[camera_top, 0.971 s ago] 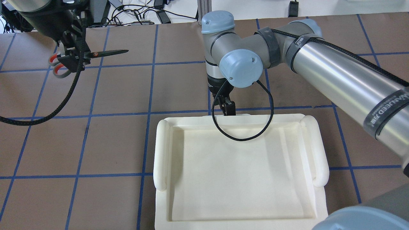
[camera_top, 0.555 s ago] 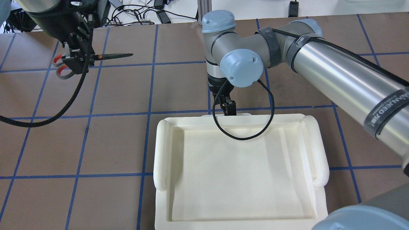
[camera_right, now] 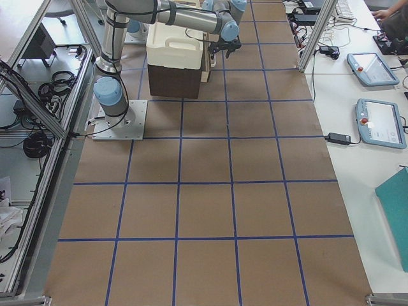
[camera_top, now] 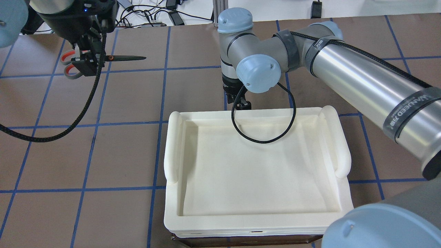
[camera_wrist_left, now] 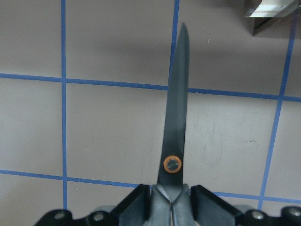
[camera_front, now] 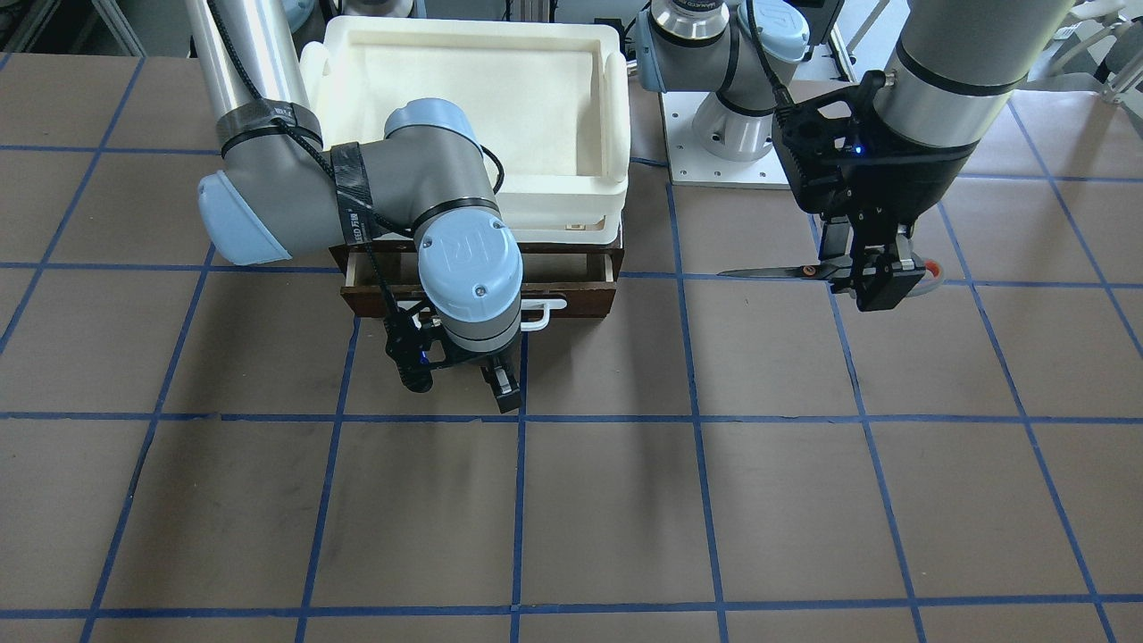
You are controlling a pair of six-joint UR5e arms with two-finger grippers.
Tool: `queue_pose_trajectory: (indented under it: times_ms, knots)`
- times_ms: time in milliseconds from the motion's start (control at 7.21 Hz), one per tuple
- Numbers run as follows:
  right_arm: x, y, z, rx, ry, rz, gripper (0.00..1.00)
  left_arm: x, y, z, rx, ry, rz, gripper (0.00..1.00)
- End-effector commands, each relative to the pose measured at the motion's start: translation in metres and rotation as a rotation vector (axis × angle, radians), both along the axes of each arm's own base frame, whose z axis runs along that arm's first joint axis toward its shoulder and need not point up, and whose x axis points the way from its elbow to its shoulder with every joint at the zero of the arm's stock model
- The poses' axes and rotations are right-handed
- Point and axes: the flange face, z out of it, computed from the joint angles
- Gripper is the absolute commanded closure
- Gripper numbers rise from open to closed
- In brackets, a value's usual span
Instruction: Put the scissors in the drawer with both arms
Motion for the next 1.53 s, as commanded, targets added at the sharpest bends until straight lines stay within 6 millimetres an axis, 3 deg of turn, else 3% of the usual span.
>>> queue_pose_trajectory:
  times_ms: [0, 832, 1387]
  knots:
    - [0.0, -0.006, 0.008, -0.02, -0.007, -0.003, 0.0, 0.0, 0.0, 0.001, -0.014, 0.003, 0.0, 0.79]
    - [-0.007, -0.022, 0.026, -0.06, -0.026, 0.026, 0.0, 0.001, 0.003, 0.006, -0.021, 0.0, 0.001, 0.79]
    - [-0.012, -0.028, 0.025, -0.063, -0.035, 0.065, 0.0, 0.0, 0.002, 0.005, -0.018, 0.002, -0.001, 0.8]
